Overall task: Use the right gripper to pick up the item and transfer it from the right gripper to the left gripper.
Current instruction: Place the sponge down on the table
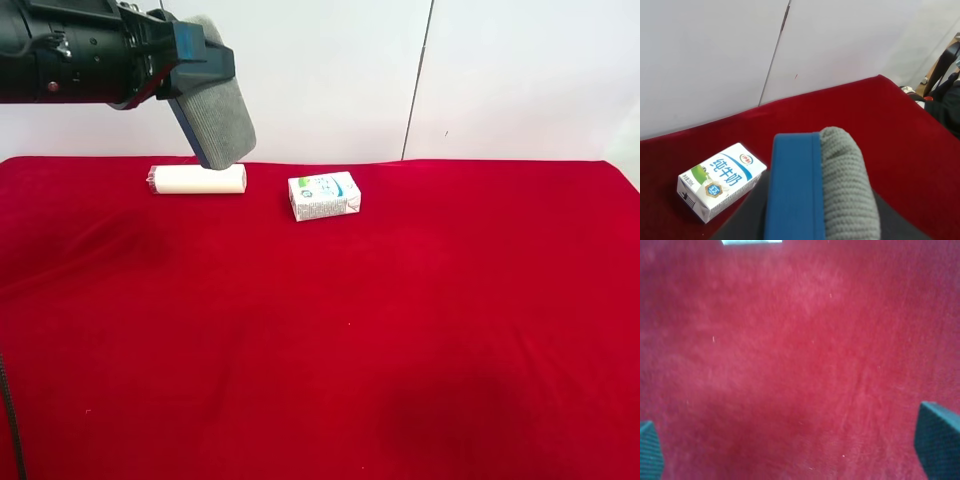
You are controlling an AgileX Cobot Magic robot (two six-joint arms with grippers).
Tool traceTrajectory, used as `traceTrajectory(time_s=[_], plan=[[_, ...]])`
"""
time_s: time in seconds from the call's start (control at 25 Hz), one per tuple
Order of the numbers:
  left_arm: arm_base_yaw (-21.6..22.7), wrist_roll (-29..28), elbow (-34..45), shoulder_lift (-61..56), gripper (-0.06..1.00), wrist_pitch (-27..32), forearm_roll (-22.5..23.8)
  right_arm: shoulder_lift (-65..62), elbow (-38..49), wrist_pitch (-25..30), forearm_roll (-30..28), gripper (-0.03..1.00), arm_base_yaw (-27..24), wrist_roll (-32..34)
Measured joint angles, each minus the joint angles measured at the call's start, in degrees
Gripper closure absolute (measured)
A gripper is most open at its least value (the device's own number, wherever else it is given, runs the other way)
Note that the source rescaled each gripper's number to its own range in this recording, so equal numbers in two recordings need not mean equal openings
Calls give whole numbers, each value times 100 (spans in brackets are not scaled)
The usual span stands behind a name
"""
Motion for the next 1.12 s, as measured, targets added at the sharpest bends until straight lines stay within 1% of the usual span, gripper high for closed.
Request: traceTrajectory(time_s=[0.2,0.32,0.44,0.48,0.6,0.76,0.92,1.0,1.12], plan=[[0,0,0,0,93,0,0,0,37,-20,598,-3,0,-965],[0,0,0,0,93,0,0,0,37,-20,671,-3,0,-1144],[0,0,0,0,93,0,0,0,37,-20,686,-3,-19,-1144],[0,0,0,0,93,0,0,-21,37,-22,695,-3,-97,-1144],[0,0,0,0,93,-11,0,-184,37,-22,702,-3,-516,-1144],[0,0,0,0,93,-187,0,-541,37,-33,706,-3,-1321,-1144],[0,0,0,65,93,-254,0,-547,44,-33,701,-3,-2058,-1144],[0,0,-7,224,93,-274,0,-547,44,-33,701,-3,-2329,-1144],[5,0,-6,562,93,-526,0,-547,44,-33,701,-3,-2605,-1144]])
